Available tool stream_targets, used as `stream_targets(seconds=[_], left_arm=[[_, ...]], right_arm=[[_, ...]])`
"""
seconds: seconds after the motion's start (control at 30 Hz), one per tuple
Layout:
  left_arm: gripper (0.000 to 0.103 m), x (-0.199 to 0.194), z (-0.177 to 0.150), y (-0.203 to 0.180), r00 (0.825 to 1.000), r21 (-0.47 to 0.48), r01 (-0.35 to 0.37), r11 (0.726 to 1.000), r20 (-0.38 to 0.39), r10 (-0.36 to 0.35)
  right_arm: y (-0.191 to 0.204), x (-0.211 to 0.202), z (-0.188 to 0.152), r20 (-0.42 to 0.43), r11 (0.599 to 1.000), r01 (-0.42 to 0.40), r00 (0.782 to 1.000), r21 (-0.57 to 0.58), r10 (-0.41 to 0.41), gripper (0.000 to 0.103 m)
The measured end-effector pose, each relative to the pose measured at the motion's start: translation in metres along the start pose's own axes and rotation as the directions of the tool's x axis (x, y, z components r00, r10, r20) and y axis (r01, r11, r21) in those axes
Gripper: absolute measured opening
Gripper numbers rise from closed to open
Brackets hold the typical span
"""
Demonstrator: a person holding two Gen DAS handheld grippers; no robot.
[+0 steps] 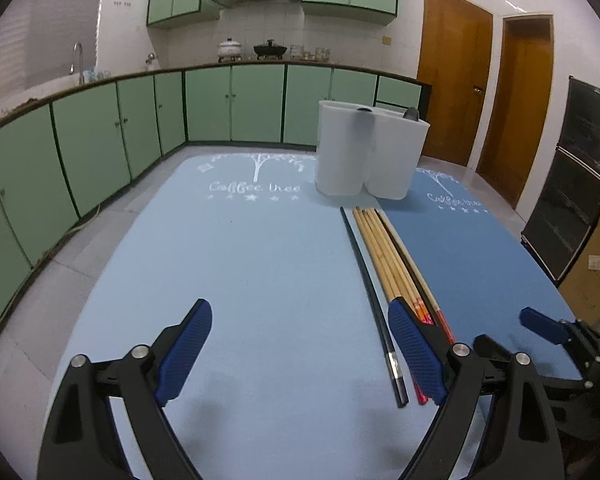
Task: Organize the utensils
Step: 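Move both tools back to the chopstick bundle on the mat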
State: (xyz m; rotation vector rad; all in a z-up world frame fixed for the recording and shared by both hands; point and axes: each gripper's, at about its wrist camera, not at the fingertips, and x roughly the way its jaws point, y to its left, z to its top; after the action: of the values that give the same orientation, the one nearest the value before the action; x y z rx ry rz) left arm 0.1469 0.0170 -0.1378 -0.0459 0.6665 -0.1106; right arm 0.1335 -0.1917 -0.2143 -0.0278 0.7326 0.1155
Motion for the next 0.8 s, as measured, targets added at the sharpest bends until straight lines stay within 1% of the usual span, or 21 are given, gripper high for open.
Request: stream_targets(seconds=[0.1,0.23,0.37,0.5,0.6,0.8], left_arm=[[0.088,-0.004,-0.003,0.002,1.000,-0.005,0.001,1.000,0.001,-0.001],[0.088,-0.004,-0.007,0.004,1.000,-0.009,-0.005,1.000,-0.005,0.005],[0.088,-0.003,-0.007,0.003,1.000,-0.013,-0.005,1.000,-0.007,0.005],[0.088,-0.002,-0.008,0.002,1.000,-0.008,-0.008,1.000,-0.007,0.008],[0.088,0.000,-0.009,0.003,1.000,-0.004,-0.013,1.000,-0.012,0.012],[0.088,0.004,-0.008,0.001,1.000,0.003,-0.014,1.000,-0.020,0.014]], right_arm=[[0.004,0.000,-0.002,-0.014,1.000,-0.003,1.000,-0.014,0.003,0.064],[0.011,0.004,-0.004,-0.042,0.999,-0.022,0.999,-0.048,0.020,0.056],[0.015,0.004,-0.006,-0.042,0.998,-0.019,0.999,-0.067,0.016,0.054],[0.019,0.004,-0.006,-0.051,0.996,-0.051,0.998,-0.074,0.048,0.051],[0.022,0.004,-0.006,-0.051,0.994,-0.053,0.998,-0.093,0.048,0.048],[0.010,0.005,-0.002,-0.067,0.996,-0.093,0.994,-0.018,0.091,0.047]])
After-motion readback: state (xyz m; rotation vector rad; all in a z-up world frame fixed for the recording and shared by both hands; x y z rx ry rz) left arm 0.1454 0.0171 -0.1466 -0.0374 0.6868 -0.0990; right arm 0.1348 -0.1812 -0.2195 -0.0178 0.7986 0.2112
